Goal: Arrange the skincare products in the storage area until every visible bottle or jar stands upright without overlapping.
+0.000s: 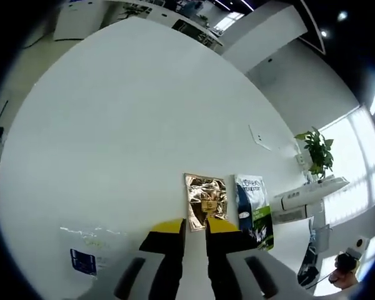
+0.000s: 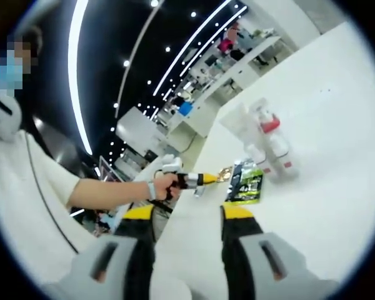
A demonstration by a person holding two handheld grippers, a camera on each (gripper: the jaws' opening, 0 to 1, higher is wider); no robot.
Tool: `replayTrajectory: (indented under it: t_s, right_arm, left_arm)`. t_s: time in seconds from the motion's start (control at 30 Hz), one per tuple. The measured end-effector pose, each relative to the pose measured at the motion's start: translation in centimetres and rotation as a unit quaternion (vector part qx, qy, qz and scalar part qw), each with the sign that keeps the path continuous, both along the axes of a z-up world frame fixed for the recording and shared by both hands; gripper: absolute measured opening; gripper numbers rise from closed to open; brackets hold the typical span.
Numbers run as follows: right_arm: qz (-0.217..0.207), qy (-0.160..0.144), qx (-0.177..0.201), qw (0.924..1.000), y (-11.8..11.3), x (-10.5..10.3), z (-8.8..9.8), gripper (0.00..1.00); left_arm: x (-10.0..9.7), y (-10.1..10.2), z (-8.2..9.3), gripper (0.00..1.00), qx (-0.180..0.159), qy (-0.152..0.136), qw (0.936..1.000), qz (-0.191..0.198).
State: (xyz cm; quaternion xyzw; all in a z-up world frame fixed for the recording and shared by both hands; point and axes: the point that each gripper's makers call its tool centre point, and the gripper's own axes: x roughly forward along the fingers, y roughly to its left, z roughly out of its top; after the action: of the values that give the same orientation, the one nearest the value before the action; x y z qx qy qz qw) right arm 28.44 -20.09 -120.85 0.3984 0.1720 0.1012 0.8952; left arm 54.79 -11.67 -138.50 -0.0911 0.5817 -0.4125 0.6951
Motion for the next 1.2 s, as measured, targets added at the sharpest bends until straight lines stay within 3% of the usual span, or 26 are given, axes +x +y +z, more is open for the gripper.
replayTrajectory:
  t_s: [0.27, 0.43, 0.5, 0.7, 0.87, 0.93, 1.03, 1.2]
  right_arm:
    - [0.011, -0.01, -0.003, 0.9999, 0.8, -0.2, 0.7, 0.4]
    - [0.019, -0.015, -0.005, 0.9997, 1.4, -0.5, 1.1, 0.4]
    - [0.024, -0.015, -0.007, 0.9996, 1.7, -0.7, 1.0, 0.4]
    - [0.028, -0.012, -0.007, 0.9995, 2.2, -1.1, 0.7, 0.4]
    - [0.027, -0.009, -0.007, 0.9996, 2.0, -1.1, 0.7, 0.4]
    - [0.025, -0.009, -0.007, 0.9996, 1.8, -1.0, 0.7, 0.4]
    - [0.022, -0.005, -0.007, 0.9997, 1.5, -0.8, 0.6, 0.4]
    - [0.019, -0.003, -0.007, 0.9998, 1.2, -0.5, 0.5, 0.4]
  left_arm:
    - [0.1, 1.0, 0.9, 0.32, -0.004, -0.036, 0.9993, 0.009]
    - [1.0, 2.5, 2.4, 0.39, -0.009, -0.113, 0.9935, 0.009]
    - [1.2, 3.5, 2.4, 0.4, 0.001, -0.125, 0.9921, 0.009]
    - [3.2, 8.6, 1.5, 0.45, 0.096, -0.198, 0.9756, -0.002]
    - [3.8, 11.1, 0.3, 0.54, 0.162, -0.234, 0.957, -0.057]
    - [4.0, 11.5, -0.1, 0.57, 0.17, -0.24, 0.9541, -0.059]
    - [3.8, 11.7, -0.9, 0.58, 0.174, -0.218, 0.959, -0.048]
    - [3.6, 11.1, -1.5, 0.6, 0.186, -0.228, 0.9534, -0.065]
